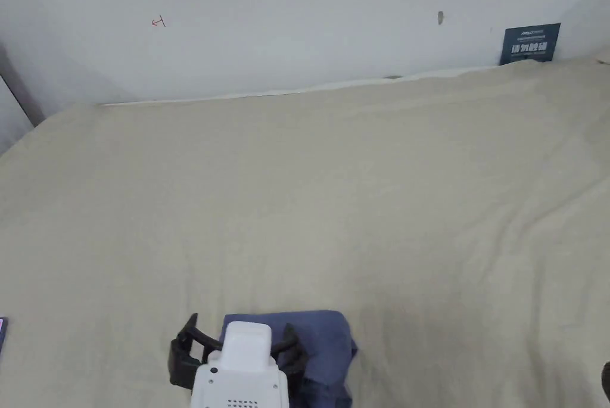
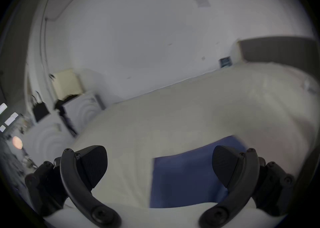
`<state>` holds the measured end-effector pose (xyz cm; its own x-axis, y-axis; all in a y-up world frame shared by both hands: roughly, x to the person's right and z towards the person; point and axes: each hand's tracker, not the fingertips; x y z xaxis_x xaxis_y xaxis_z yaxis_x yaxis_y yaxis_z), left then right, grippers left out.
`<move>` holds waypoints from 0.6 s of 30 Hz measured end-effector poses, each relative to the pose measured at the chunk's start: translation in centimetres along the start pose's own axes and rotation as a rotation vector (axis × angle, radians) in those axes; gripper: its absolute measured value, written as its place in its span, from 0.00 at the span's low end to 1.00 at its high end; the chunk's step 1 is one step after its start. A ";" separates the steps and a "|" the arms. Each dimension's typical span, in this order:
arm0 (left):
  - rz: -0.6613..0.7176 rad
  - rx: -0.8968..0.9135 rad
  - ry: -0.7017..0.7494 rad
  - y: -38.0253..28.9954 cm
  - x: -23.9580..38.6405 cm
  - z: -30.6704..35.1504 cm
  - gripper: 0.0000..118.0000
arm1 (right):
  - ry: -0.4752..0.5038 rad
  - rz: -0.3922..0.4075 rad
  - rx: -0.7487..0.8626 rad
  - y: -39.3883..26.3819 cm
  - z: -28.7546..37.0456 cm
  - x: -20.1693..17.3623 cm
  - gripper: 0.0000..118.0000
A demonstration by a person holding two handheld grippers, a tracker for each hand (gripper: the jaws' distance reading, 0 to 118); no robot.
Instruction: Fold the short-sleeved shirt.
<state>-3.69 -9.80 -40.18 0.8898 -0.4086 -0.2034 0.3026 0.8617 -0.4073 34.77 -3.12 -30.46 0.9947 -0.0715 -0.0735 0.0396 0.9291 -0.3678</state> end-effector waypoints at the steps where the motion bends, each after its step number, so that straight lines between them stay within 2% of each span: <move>1: -0.049 -0.031 -0.014 -0.1 0.0 -1.0 0.87 | 0.004 0.006 0.001 0.1 0.0 -0.2 0.00; 2: -0.064 -0.048 -0.083 -0.4 0.5 -2.1 0.60 | 0.011 0.014 0.004 0.1 0.0 -0.4 0.00; 3: -0.088 -0.047 -0.103 -0.7 1.3 -2.5 0.20 | 0.015 0.022 0.007 0.1 0.0 -0.6 0.00; 4: -0.130 -0.057 -0.110 -1.1 2.4 -2.9 0.09 | 0.016 0.031 0.008 0.2 0.0 -0.7 0.00; 6: -0.184 -0.096 -0.147 -2.1 4.7 -3.3 0.06 | 0.021 0.040 0.009 0.2 0.0 -0.9 0.00; 7: -0.190 -0.104 -0.269 -2.6 6.2 -3.2 0.06 | 0.023 0.040 0.008 0.1 0.0 -0.9 0.00; 8: -0.226 -0.113 -0.310 -3.1 8.1 -3.1 0.06 | 0.024 0.040 0.007 0.1 -0.1 -1.0 0.00; 11: -0.323 -0.098 -0.339 -4.2 12.6 -2.0 0.06 | 0.021 0.045 -0.004 0.1 -0.4 -1.4 0.00; 15: -0.190 -0.135 -0.517 -3.8 14.0 -0.7 0.06 | 0.076 0.075 -0.027 0.5 -1.0 -2.8 0.00; 17: -0.036 -0.168 -0.665 -3.5 12.2 -0.4 0.06 | 0.124 0.090 -0.035 0.8 -2.1 -4.0 0.00; 18: 0.017 -0.154 -0.669 -3.2 10.8 0.1 0.06 | 0.164 0.086 -0.043 0.9 -2.7 -4.5 0.00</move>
<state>4.94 -16.93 -40.97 0.9286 -0.0793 0.3625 0.2788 0.7938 -0.5406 30.04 -2.93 -33.00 0.9654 -0.0536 -0.2551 -0.0527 0.9184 -0.3922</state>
